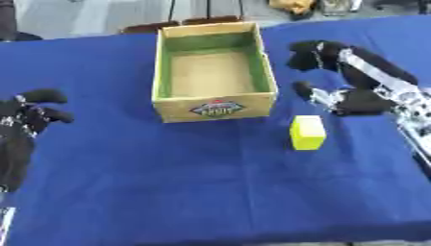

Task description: Pick up objects on the table and place them in the box.

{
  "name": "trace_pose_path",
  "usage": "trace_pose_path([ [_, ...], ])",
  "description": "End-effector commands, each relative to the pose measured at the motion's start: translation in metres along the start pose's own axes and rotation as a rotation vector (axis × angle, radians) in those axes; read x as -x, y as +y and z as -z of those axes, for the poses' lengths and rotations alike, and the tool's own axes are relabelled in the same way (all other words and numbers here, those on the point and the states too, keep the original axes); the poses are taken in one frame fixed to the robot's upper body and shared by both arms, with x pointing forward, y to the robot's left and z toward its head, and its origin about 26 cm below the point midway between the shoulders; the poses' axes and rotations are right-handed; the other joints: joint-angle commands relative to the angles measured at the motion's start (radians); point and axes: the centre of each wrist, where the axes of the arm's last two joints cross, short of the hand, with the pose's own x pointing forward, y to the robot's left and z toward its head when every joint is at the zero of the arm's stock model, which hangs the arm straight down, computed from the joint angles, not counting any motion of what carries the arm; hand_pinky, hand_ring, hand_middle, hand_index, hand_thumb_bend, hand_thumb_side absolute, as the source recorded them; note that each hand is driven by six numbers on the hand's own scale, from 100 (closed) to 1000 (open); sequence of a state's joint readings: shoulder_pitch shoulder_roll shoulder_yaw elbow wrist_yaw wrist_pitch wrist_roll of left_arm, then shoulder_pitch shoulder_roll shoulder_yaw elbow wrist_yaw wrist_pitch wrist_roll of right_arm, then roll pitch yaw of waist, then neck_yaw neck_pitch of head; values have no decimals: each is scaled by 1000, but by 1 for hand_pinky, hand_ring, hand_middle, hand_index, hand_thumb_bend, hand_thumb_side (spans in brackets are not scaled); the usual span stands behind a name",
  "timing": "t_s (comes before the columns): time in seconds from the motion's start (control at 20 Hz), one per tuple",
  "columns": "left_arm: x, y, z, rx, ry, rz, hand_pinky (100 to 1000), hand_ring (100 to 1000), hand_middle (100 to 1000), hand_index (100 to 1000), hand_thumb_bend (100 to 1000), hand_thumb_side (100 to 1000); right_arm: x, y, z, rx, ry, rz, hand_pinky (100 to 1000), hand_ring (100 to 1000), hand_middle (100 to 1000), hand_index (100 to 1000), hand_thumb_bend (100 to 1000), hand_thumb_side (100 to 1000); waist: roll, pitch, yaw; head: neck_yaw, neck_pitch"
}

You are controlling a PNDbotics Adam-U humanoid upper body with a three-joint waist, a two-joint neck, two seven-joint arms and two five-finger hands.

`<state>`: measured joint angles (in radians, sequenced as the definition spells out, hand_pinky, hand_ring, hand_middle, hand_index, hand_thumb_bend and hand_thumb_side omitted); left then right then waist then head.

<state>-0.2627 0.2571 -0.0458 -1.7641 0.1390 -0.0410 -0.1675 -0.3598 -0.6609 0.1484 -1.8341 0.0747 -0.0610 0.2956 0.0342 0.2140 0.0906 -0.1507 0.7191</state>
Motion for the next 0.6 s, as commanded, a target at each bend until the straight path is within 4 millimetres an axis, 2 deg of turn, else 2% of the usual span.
trace_pose_path([
  [0.05, -6, 7, 1, 4, -12, 25, 743, 558, 654, 750, 732, 945, 1, -11, -4, -27, 23, -63, 826, 818, 757, 948, 378, 545, -3, -18, 2, -2, -4],
  [0.6, -5, 7, 0, 5, -10, 26, 743, 557, 653, 750, 731, 946, 21, -10, -12, -124, 118, -134, 837, 836, 779, 958, 407, 531, -5, -18, 2, -3, -4],
])
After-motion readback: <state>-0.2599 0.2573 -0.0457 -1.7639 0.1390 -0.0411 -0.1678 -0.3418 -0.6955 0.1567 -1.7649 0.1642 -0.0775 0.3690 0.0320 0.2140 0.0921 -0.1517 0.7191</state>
